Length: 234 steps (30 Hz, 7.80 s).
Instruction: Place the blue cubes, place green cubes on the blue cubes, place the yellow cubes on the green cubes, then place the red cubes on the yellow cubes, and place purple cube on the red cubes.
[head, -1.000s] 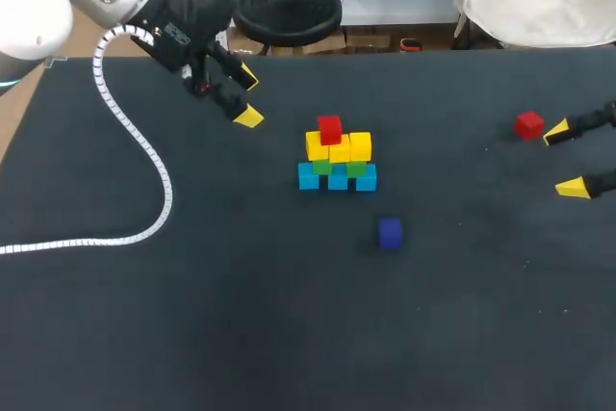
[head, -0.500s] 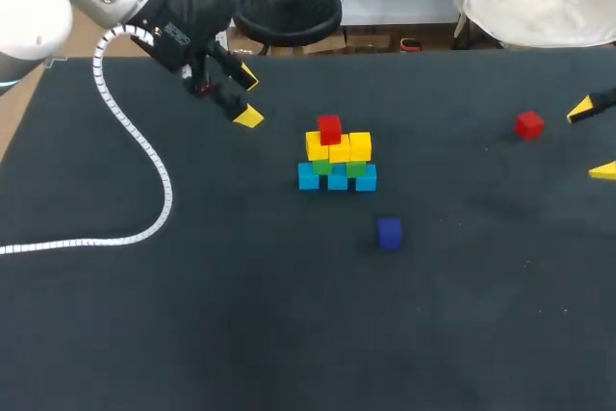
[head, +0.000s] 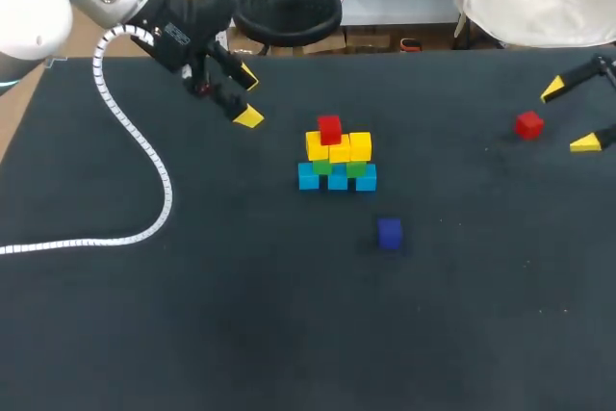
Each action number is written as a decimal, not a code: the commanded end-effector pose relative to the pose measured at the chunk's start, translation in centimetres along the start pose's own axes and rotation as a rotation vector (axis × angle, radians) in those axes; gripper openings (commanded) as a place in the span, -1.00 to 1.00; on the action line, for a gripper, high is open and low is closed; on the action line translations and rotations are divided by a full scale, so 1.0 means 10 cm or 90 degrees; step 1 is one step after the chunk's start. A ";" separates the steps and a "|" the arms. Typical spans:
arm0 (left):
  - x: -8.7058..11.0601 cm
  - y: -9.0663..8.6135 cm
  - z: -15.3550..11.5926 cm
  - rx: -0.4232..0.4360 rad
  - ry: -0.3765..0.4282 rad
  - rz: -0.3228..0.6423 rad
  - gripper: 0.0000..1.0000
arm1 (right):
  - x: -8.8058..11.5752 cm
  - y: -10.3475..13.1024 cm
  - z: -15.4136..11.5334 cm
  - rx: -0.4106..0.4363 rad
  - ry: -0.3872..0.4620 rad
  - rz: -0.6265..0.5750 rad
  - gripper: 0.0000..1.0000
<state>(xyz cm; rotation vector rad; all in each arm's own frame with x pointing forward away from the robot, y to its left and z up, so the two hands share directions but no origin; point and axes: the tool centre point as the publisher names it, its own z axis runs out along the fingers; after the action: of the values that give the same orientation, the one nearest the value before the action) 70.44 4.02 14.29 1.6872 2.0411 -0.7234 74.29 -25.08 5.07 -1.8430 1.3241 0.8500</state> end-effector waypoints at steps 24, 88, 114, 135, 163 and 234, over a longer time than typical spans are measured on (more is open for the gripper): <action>0.00 -0.01 0.00 -0.002 0.002 -0.001 1.00 | 0.29 -0.23 0.09 -0.127 -0.041 0.026 1.00; 0.00 -0.01 0.00 -0.002 0.002 -0.001 1.00 | 0.61 -0.58 0.18 -0.142 0.053 0.111 1.00; 0.00 -0.01 0.00 -0.002 0.002 -0.001 1.00 | 0.67 -0.55 0.25 -0.154 0.063 0.121 -0.84; 0.00 -0.01 0.00 -0.002 0.002 -0.001 1.00 | -0.01 -0.44 0.58 -0.011 0.092 0.228 -1.00; 0.00 -0.01 0.00 -0.002 0.002 -0.001 1.00 | -0.34 -0.37 1.56 -0.008 0.037 0.201 -1.00; 0.00 -0.01 0.00 -0.002 0.002 -0.001 1.00 | -0.73 0.16 1.41 -0.068 -0.069 0.063 1.00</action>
<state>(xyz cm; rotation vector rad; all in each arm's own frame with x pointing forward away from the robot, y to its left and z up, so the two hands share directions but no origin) 70.43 4.03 14.29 1.6869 2.0410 -0.7231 70.63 -9.70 3.28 -1.8939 1.2806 1.2201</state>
